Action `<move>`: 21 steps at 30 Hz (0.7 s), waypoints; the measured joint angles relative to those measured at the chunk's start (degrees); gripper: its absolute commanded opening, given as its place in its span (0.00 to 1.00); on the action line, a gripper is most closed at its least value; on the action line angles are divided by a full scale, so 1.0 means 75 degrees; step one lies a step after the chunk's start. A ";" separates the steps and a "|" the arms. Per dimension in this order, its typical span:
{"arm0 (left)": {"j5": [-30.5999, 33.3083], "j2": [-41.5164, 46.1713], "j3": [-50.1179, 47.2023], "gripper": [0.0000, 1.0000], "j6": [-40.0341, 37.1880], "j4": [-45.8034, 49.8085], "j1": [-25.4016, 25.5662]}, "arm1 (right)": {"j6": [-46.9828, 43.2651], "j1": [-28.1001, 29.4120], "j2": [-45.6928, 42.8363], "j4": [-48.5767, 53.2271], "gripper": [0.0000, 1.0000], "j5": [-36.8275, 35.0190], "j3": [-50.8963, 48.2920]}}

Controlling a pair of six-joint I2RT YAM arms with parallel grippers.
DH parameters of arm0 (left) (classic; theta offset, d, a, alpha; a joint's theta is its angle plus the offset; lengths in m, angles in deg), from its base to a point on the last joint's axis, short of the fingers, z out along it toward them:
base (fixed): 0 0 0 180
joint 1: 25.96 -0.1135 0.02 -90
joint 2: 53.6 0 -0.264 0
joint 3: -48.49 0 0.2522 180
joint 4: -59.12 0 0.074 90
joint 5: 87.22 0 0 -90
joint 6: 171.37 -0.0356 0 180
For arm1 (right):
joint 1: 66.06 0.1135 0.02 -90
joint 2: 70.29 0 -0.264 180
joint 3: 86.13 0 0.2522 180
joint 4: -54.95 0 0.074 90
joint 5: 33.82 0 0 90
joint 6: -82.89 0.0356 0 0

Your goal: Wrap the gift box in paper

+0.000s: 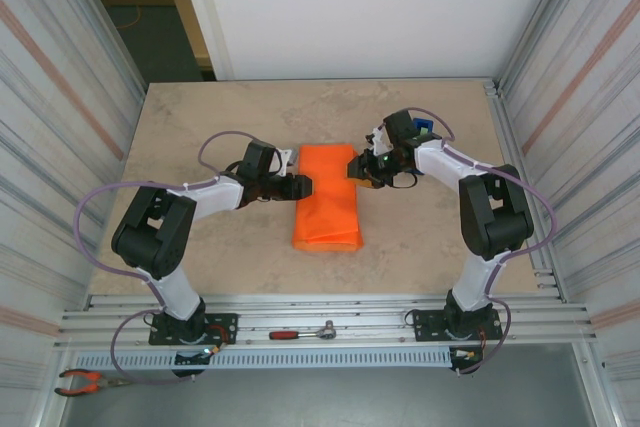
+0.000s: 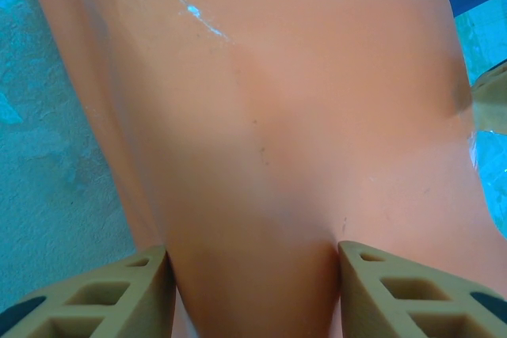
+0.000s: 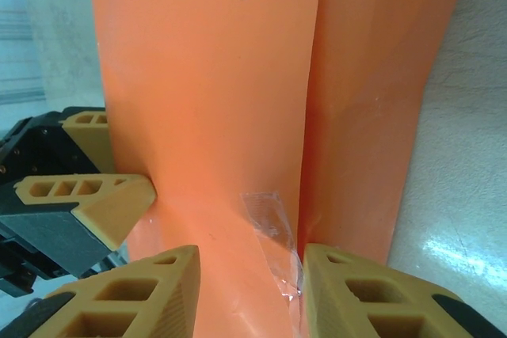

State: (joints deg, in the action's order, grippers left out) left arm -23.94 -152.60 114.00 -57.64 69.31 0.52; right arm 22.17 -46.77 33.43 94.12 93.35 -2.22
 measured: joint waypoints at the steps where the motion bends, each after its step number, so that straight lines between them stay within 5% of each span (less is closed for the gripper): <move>1: 0.0000 0.0000 0.0000 0.50 0.0000 0.0003 0.0000 | -0.0032 0.0017 0.0000 0.0044 0.40 -0.0041 0.0029; 21: 0.0000 0.0000 0.0003 0.50 0.0000 0.0009 0.0000 | -0.0396 0.0076 -0.0020 0.0717 0.43 -0.0799 0.0175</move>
State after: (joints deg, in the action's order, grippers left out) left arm -23.94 -152.60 114.02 -57.64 69.37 0.52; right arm 19.20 -46.20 33.28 99.49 87.36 -0.91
